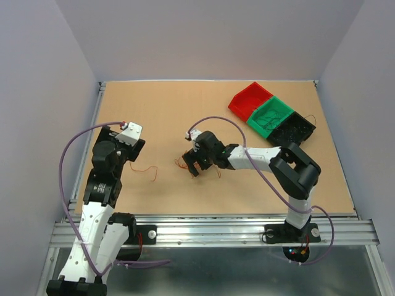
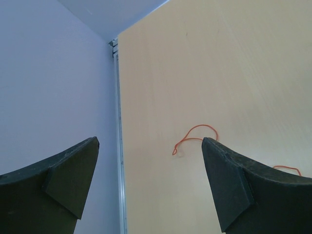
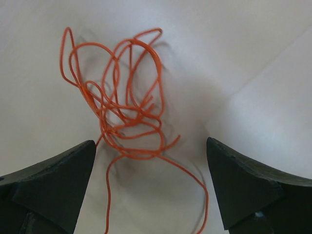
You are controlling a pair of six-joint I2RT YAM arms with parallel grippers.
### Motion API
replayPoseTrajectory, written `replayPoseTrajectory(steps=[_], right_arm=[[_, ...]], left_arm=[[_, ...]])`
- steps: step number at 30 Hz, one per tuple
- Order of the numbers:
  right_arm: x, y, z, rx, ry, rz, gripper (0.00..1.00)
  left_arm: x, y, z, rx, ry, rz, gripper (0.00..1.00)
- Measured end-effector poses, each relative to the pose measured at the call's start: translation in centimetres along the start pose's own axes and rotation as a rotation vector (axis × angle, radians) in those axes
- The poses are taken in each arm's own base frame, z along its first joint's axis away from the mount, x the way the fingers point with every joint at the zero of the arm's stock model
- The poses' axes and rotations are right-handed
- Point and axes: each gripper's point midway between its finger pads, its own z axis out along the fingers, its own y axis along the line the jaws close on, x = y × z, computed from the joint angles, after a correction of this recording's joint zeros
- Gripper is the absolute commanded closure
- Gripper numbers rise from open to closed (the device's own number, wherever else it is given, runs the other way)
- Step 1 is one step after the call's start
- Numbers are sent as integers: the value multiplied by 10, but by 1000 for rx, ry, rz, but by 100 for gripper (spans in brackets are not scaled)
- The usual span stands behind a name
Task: Untangle the cables
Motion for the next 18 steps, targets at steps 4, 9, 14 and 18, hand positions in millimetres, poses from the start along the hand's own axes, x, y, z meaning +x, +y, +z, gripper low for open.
replayPoseTrajectory(steps=[4, 9, 14, 18], right_arm=[[-14, 23, 16, -23, -20, -88, 0], [-22, 39, 32, -32, -25, -157, 55], [-31, 29, 42, 38, -39, -164, 100], [-38, 13, 40, 57, -40, -138, 99]], left_arm=[[-2, 5, -4, -19, -9, 13, 1], [1, 7, -4, -29, 7, 29, 1], [3, 8, -5, -32, 12, 37, 1], [3, 5, -5, -20, 8, 36, 1]])
